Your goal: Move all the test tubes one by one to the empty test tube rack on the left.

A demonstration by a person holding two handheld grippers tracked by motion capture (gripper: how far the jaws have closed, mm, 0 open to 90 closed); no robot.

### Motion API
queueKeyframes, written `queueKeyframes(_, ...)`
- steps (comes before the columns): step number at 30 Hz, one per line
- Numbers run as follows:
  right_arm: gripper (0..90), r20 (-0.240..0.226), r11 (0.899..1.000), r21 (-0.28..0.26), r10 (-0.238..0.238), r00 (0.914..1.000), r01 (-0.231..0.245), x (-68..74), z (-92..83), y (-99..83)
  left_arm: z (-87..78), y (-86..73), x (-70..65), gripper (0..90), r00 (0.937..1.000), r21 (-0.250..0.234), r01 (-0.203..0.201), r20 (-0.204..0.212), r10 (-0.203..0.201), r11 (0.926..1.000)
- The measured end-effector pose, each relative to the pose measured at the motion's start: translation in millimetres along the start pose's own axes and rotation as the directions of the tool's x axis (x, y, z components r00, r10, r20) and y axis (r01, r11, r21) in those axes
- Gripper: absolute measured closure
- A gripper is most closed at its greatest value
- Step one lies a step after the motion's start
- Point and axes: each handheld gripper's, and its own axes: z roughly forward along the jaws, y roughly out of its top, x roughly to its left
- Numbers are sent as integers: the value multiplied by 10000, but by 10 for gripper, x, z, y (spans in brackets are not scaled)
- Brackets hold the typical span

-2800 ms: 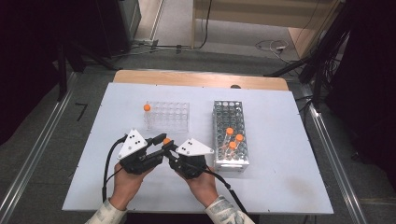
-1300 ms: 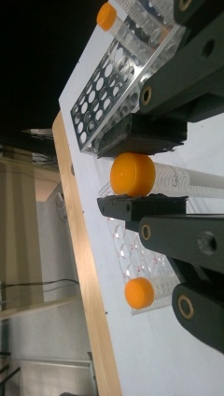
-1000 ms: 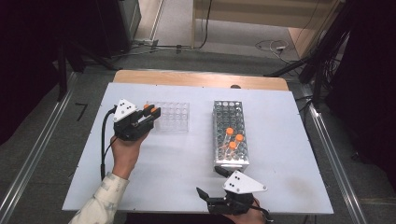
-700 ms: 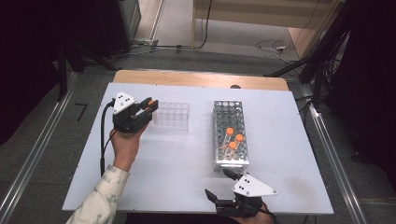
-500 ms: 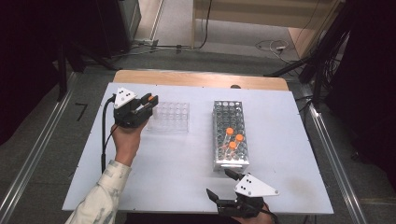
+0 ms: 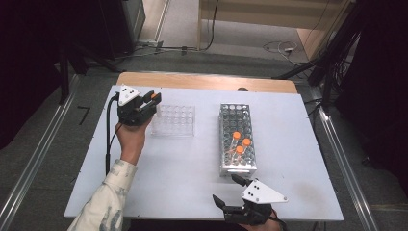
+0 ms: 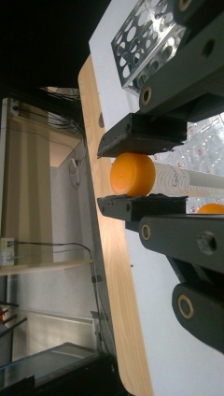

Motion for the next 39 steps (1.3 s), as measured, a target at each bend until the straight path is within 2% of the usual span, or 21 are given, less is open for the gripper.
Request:
queueKeyframes(7,156,5,10000,-8,9,10000,-9,0,0,0,57,-25,12,704,10000,69,-7,-99,8,10000)
queueKeyframes(12,156,19,10000,-14,-15,10000,15,-4,-1,-1,68,-50,-3,703,9998,108,-166,-108,167,9998)
queueKeyframes(30,157,23,9999,20,-157,9999,157,20,-2,-5,119,-326,-23,699,9987,554,-434,-255,448,9975)
queueKeyframes(39,157,27,9999,42,-135,9999,135,19,1,-7,104,-331,-34,624,9981,512,-537,-288,552,9972)
